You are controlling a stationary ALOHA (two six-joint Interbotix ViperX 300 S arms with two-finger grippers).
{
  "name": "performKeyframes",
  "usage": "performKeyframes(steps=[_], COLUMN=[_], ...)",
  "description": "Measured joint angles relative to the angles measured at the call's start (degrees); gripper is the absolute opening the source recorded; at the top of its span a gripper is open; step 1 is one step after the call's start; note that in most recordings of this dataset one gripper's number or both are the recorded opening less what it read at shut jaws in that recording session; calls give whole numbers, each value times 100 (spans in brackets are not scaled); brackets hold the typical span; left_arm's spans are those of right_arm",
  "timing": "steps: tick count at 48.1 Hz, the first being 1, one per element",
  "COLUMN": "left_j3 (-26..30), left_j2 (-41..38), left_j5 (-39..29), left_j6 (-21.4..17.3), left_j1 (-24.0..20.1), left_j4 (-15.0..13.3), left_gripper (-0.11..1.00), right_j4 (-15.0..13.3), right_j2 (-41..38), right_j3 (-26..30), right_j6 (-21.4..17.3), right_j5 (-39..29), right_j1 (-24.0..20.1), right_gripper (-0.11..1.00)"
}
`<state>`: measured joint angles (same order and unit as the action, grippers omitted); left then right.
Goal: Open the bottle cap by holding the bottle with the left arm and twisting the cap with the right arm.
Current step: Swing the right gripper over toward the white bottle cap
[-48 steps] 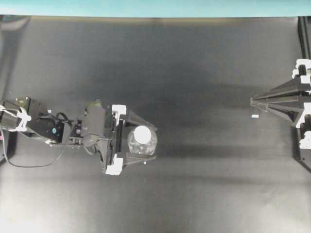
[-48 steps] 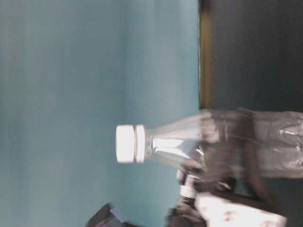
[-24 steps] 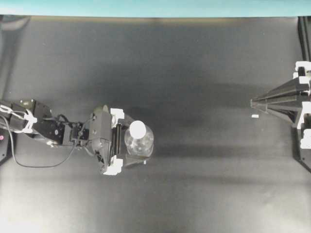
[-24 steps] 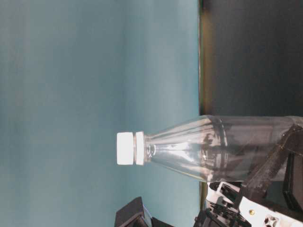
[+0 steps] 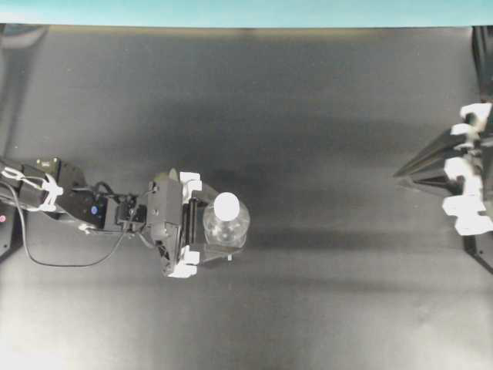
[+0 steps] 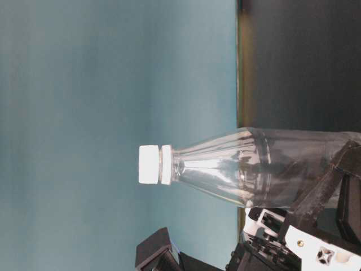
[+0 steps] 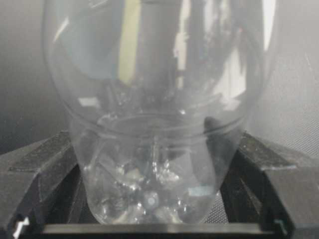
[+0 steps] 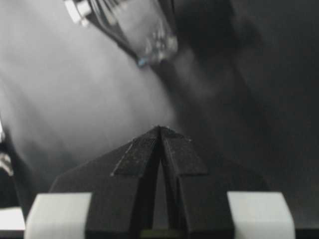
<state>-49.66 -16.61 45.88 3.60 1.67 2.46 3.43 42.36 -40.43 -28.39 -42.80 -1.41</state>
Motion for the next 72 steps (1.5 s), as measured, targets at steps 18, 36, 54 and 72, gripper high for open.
performKeyframes(steps=[18,36,54,72], left_j3=[0,-9,-35,-35], left_j2=[-9,0,0,-9], left_j5=[70,70,70,70], left_j6=[-9,-9,-9,0], left_j1=[0,-9,-18,-18], left_j4=[0,0,0,0], left_gripper=[83,83,83,83], right_j4=[642,1072,659,615], right_j2=[-1608,-3612,-5186,-5915], right_j3=[1723,3885,5678,6390], right_j6=[-185,-853,-861,-729], right_j5=[-1072,-2479,-3243,-3683], right_j1=[-70,53,114,9], right_gripper=[74,78,78,78])
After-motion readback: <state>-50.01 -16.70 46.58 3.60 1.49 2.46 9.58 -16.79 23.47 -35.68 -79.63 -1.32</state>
